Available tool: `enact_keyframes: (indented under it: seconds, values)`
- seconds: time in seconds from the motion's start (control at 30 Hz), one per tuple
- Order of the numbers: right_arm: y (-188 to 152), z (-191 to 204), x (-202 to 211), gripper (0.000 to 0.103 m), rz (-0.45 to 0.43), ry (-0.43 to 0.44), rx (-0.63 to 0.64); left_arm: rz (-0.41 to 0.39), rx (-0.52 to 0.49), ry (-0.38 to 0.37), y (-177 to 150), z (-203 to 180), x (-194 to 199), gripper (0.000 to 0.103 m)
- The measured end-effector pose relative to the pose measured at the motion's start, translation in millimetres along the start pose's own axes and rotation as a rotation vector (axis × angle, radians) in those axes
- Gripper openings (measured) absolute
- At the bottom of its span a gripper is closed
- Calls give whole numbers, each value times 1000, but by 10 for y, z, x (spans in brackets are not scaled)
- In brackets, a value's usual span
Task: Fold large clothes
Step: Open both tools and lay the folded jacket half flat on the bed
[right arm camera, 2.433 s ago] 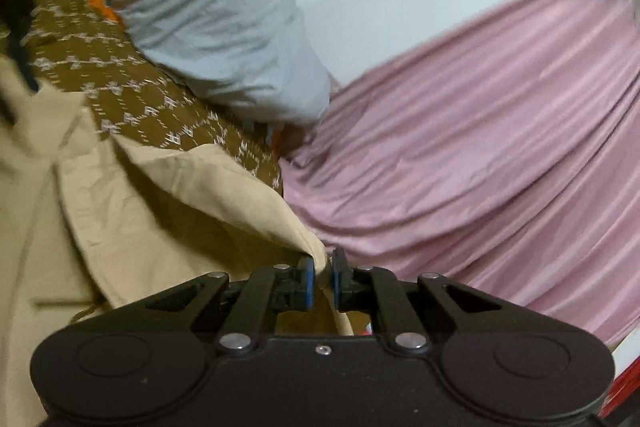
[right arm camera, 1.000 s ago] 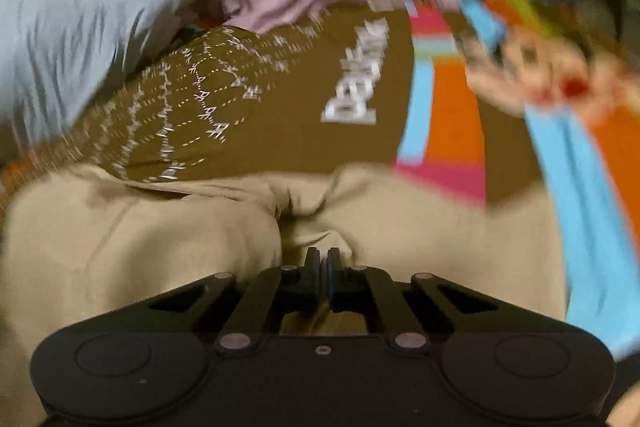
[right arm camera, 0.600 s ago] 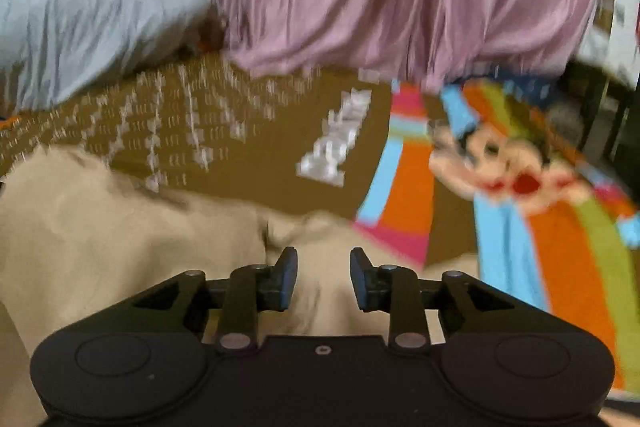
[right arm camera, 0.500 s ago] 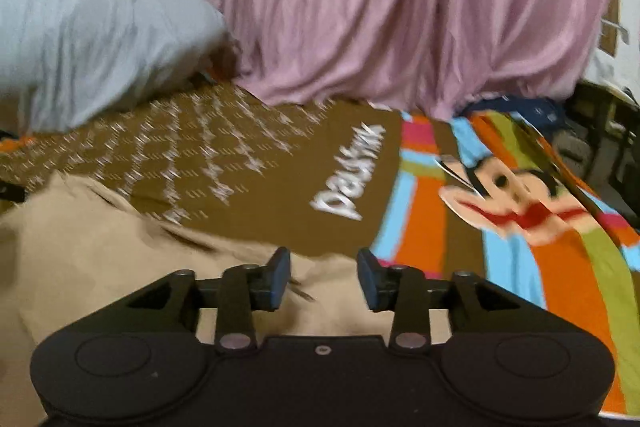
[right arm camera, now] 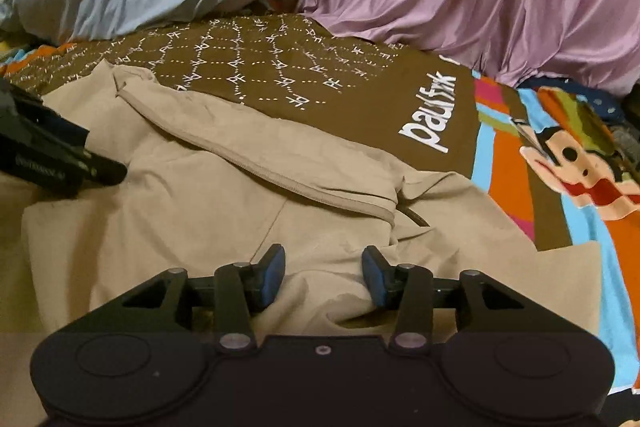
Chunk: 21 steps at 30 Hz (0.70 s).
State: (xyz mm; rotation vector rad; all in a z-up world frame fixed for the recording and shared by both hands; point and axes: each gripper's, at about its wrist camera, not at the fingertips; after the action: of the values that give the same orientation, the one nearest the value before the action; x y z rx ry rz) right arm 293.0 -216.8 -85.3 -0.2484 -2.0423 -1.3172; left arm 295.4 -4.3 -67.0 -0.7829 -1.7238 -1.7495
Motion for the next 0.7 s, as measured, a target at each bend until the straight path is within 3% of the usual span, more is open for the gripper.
enact_keyframes:
  seconds: [0.13,0.27,0.43,0.5,0.7]
  values:
    - [30,-177,192,61,-13,63,-90,0,69,-30,53,222,294,74]
    - [54,-331,740,73,-40,87,-118,-58,107,-54,-56,488,877,90]
    - [-48,-303,1747,95,-100,87,19,-106,87,-51,-449,682,1676,103]
    - [-133,-240,2111,101,-114,83,66,-122,80,-43,-633,705,1941,103]
    - [-633,200,2857,102,-22,106,247,-121,-26,-30,-1205,653,2568,103]
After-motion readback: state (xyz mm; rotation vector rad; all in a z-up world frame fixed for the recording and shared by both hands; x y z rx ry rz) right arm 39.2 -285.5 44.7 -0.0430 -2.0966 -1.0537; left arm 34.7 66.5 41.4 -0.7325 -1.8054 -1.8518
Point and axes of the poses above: each gripper's, at about its wrist camera, not at the fingertips, and x roughly against the way its jaws point, z to its left, y to its top, and after that the axes turned 8 degrees about x, right-handed
